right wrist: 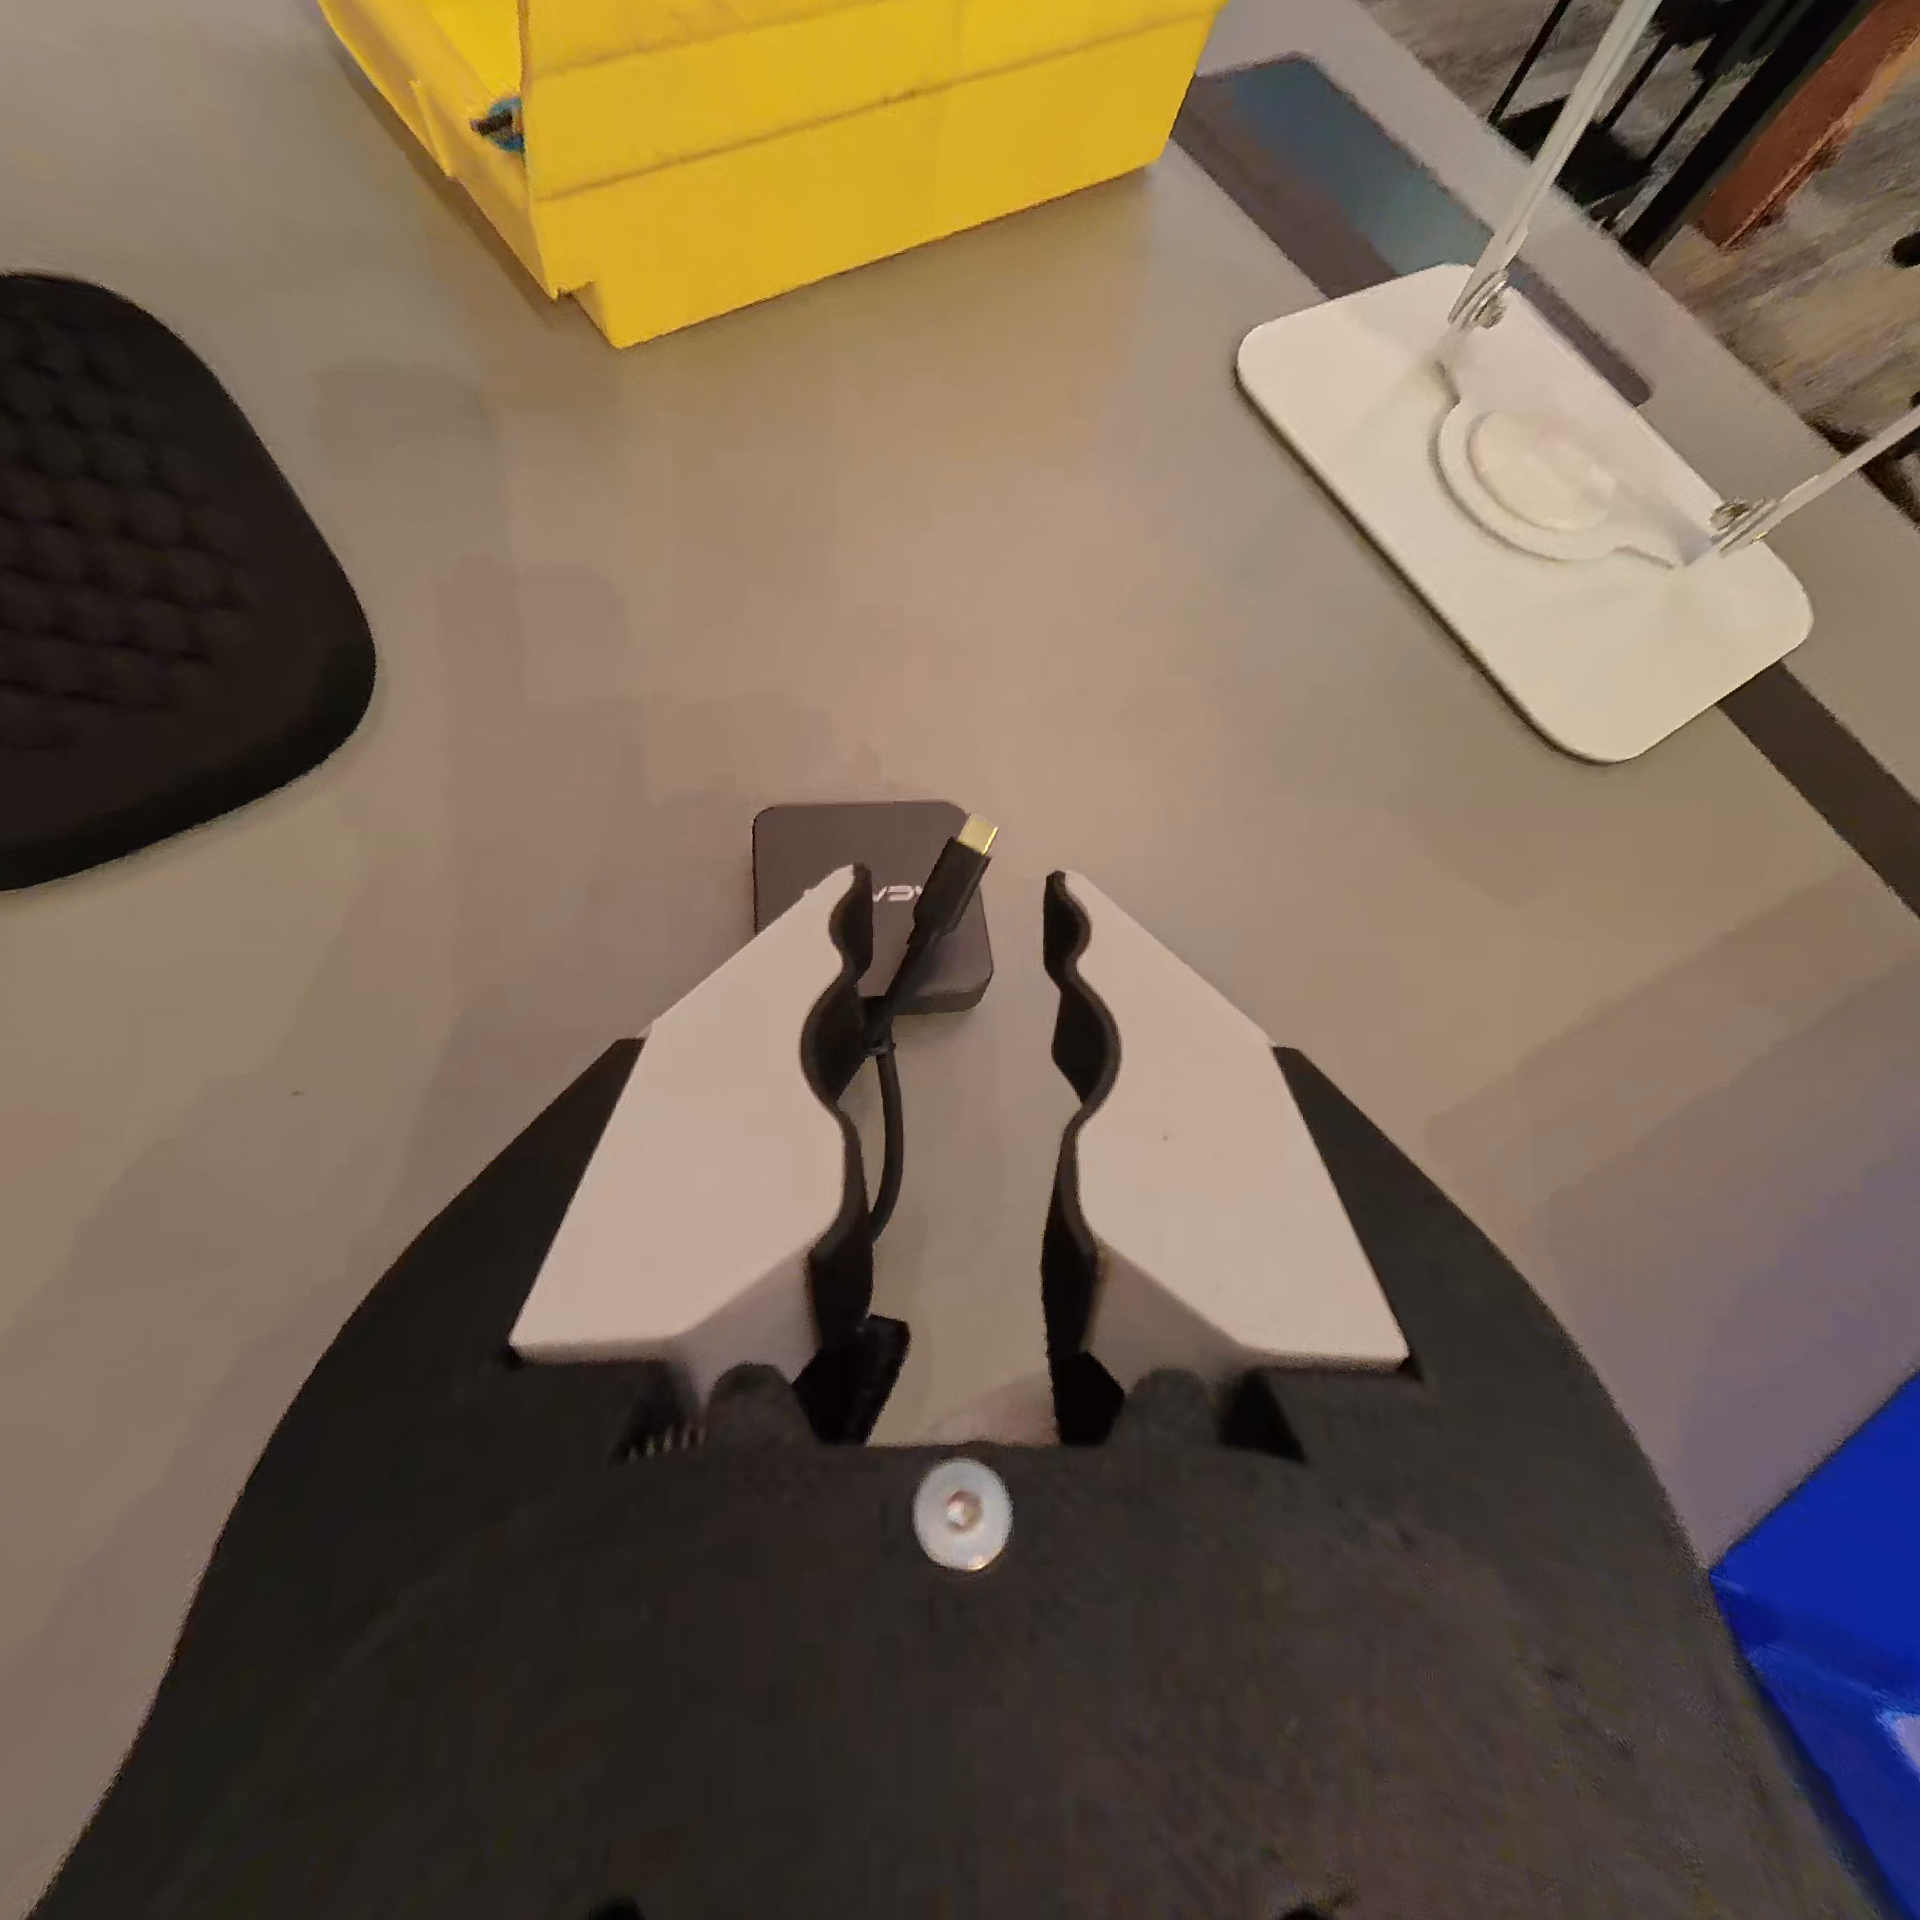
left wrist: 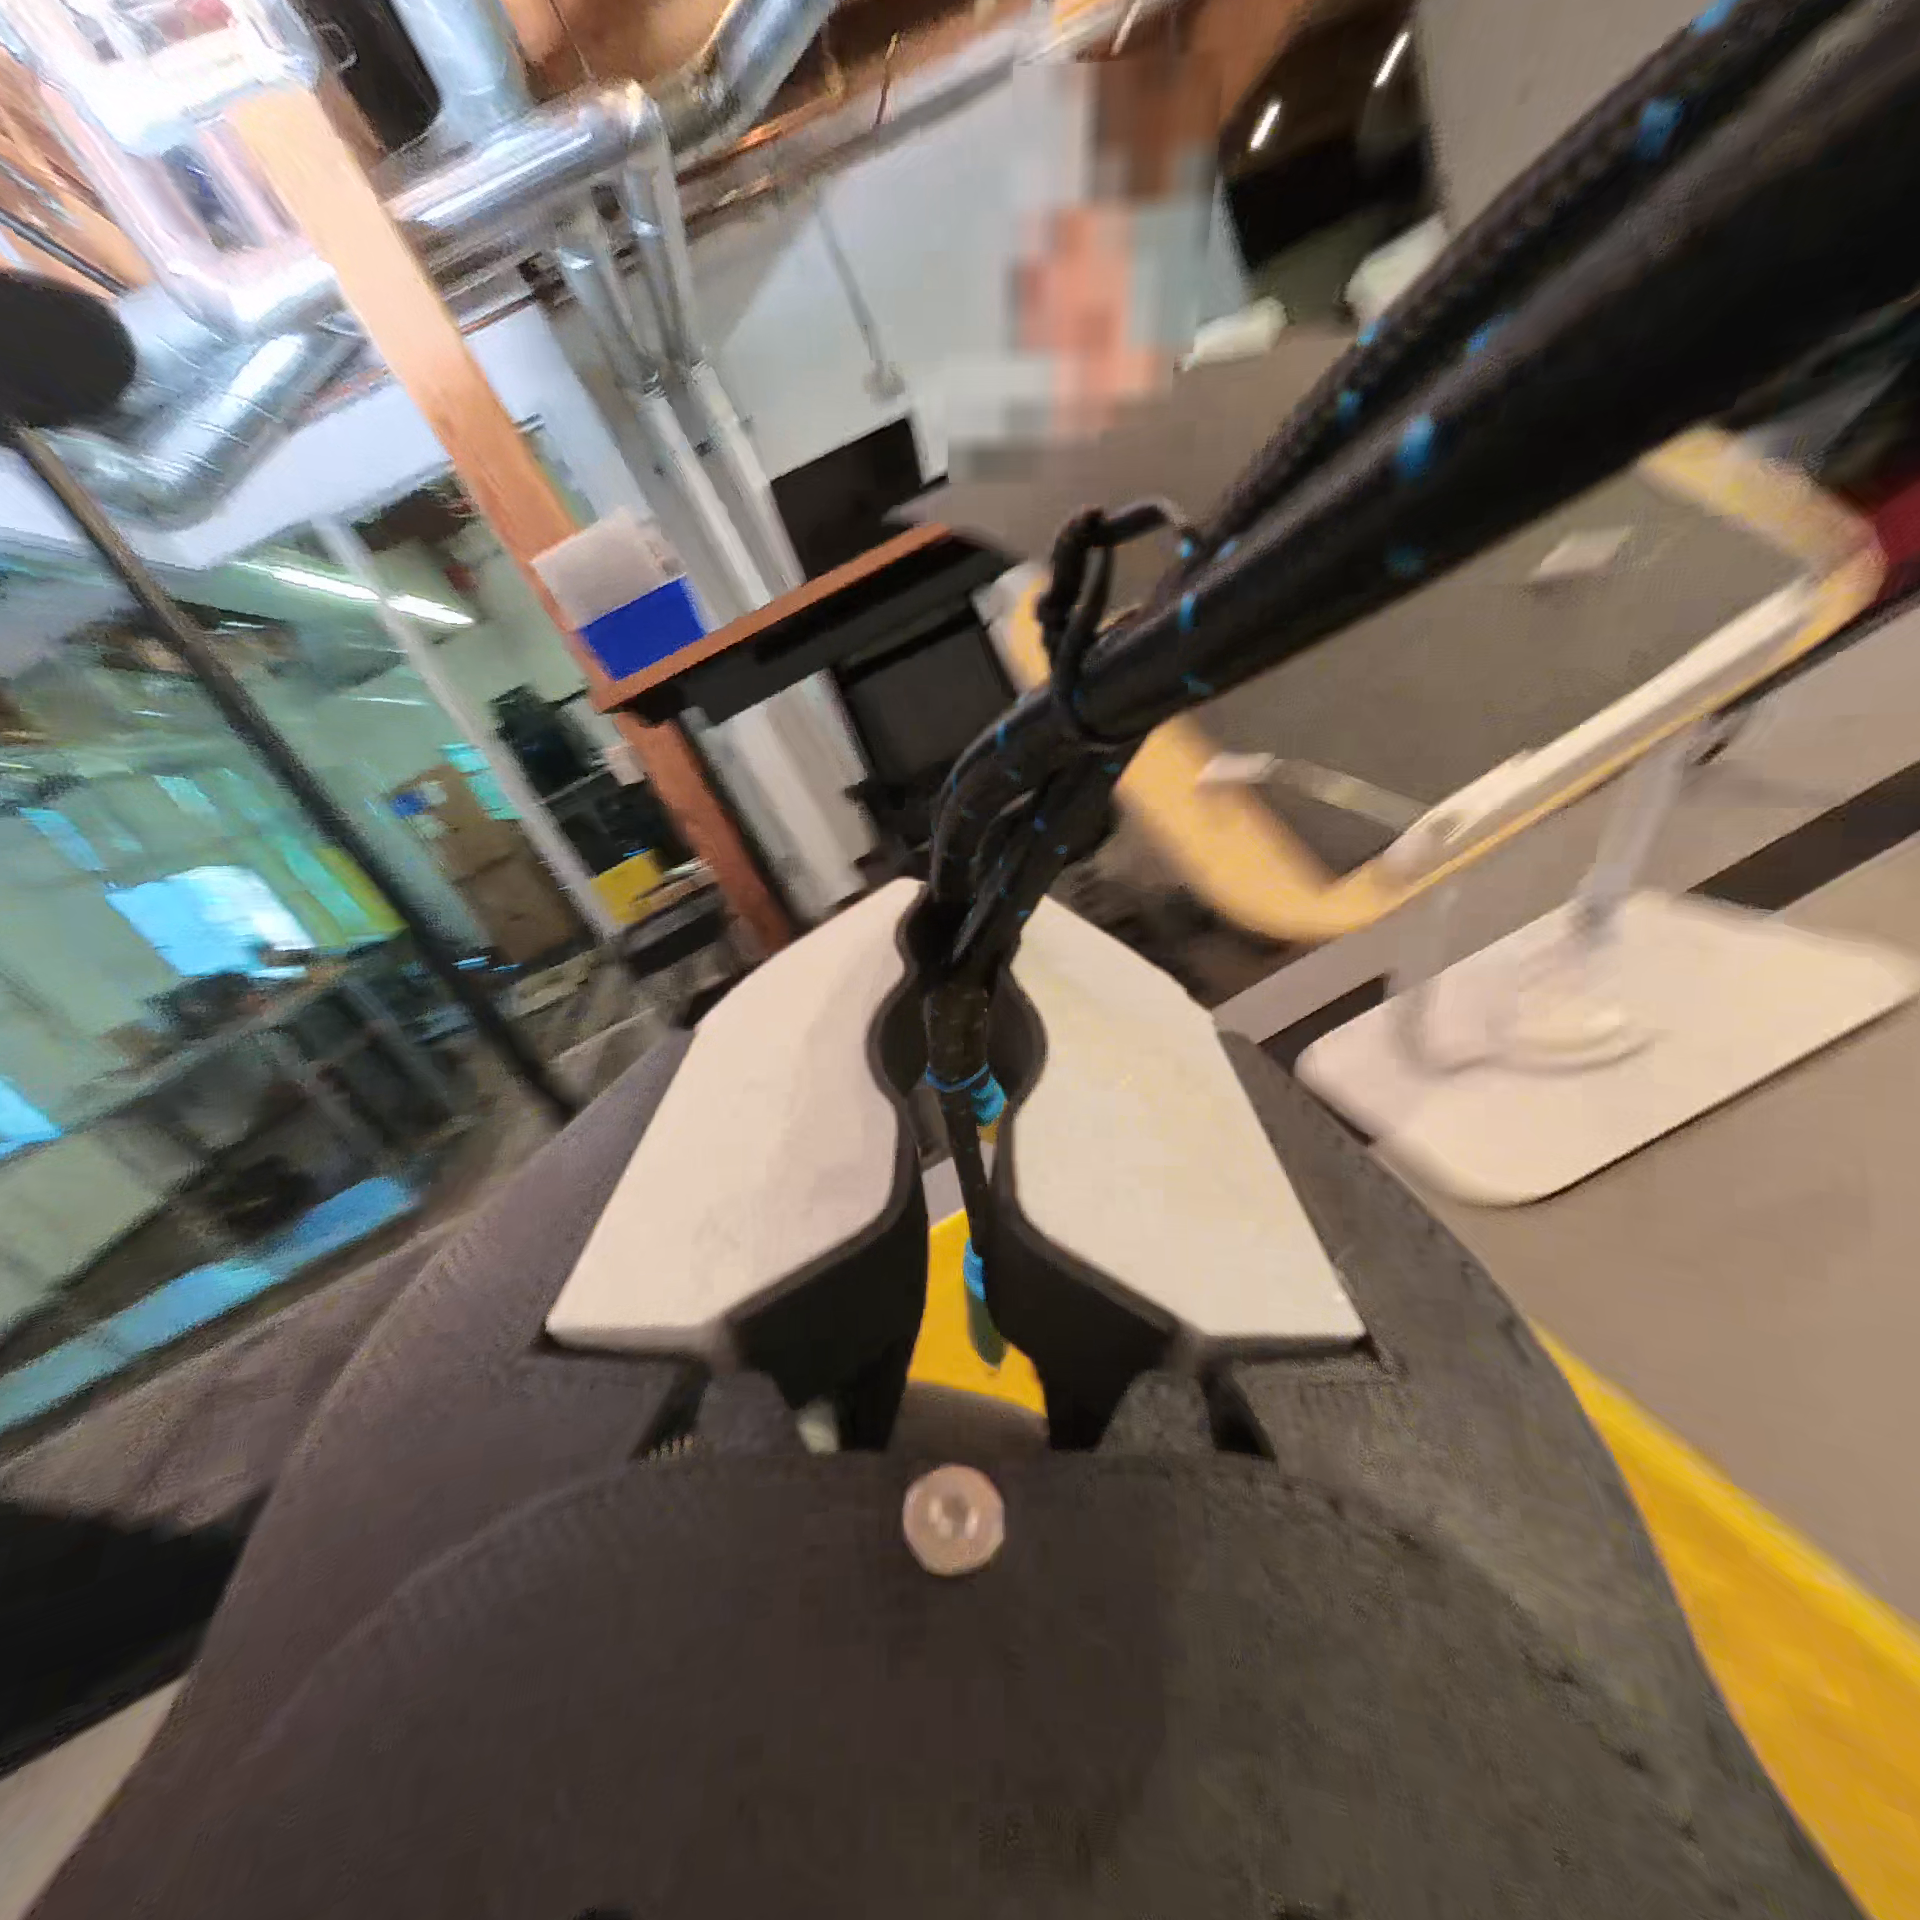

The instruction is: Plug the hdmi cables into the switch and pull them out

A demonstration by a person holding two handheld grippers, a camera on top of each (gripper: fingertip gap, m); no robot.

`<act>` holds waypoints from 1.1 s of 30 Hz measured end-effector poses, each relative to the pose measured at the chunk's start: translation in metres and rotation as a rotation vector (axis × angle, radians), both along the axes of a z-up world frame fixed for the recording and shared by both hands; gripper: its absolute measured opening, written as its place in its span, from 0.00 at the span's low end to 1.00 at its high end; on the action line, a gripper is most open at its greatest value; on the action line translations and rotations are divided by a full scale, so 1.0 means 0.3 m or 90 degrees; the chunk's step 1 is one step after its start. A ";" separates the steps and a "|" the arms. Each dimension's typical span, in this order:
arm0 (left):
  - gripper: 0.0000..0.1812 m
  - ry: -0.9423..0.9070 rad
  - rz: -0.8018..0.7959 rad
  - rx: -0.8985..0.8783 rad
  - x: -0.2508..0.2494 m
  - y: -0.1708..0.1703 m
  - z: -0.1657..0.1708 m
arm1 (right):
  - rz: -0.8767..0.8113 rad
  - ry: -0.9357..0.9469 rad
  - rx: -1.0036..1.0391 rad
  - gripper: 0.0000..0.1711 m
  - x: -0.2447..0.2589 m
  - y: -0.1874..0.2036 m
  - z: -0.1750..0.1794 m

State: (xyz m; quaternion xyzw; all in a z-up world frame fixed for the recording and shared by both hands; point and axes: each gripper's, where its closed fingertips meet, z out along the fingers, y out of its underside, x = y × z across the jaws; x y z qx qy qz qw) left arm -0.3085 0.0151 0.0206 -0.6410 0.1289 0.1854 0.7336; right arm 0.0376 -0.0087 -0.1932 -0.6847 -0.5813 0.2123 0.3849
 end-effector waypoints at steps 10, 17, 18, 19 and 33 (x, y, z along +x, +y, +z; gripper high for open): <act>0.04 -0.322 -0.453 0.107 0.635 -0.281 0.206 | 0.096 0.352 -0.093 0.24 -0.113 -0.142 0.326; 0.04 -0.477 -0.588 0.109 0.900 -0.392 0.170 | 0.203 0.556 -0.252 0.29 -0.124 -0.264 0.493; 0.04 -0.495 -0.593 0.113 0.914 -0.399 0.168 | 0.235 0.584 -0.283 0.27 -0.113 -0.286 0.519; 0.04 -0.511 -0.605 0.110 0.930 -0.406 0.163 | 0.255 0.614 -0.302 0.23 -0.099 -0.298 0.546; 0.10 -0.529 -0.513 0.024 0.941 -0.367 0.034 | 0.252 0.649 -0.294 0.06 0.012 -0.249 0.640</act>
